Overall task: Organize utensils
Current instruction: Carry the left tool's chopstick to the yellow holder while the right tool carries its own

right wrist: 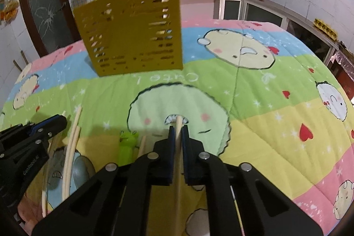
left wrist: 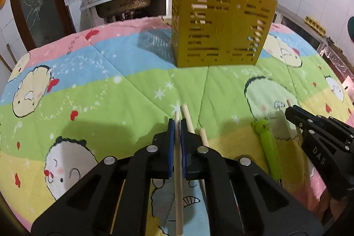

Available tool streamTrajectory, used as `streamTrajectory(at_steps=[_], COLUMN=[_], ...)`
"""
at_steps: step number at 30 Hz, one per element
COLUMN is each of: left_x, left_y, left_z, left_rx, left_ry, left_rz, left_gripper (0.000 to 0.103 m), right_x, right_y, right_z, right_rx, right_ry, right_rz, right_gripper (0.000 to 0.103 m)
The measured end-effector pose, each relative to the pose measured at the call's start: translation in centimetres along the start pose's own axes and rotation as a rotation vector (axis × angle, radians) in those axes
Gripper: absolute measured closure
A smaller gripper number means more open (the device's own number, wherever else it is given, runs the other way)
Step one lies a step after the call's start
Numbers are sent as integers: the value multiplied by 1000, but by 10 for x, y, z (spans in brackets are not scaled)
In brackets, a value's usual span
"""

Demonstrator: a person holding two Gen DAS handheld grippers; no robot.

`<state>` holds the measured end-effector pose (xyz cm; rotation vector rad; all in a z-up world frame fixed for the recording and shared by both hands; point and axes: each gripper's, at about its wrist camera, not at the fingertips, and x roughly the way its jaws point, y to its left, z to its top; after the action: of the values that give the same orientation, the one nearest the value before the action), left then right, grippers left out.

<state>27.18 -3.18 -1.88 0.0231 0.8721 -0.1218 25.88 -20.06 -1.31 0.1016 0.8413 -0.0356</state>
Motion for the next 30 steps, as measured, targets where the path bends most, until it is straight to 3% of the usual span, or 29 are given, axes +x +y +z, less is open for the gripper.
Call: streamTrajectory(at_steps=[14,21,30], left_x=[-63,-95,-114], left_y=[6,4,3], left_z=[39,46,51], left_rx=[-48,-34,-17], left_ry=[-204,-319,-386], left_rz=[-65,-45,-21], left_gripper=[99,99,99], right_x=[-46,-69,-91], right_y=[-28,-34,-38], right_z=[36,46,53], right_rx=[69,89,87], right_ry=[-155,-243,-326], right_rz=[55,102,141], right_gripper=[97,97,97])
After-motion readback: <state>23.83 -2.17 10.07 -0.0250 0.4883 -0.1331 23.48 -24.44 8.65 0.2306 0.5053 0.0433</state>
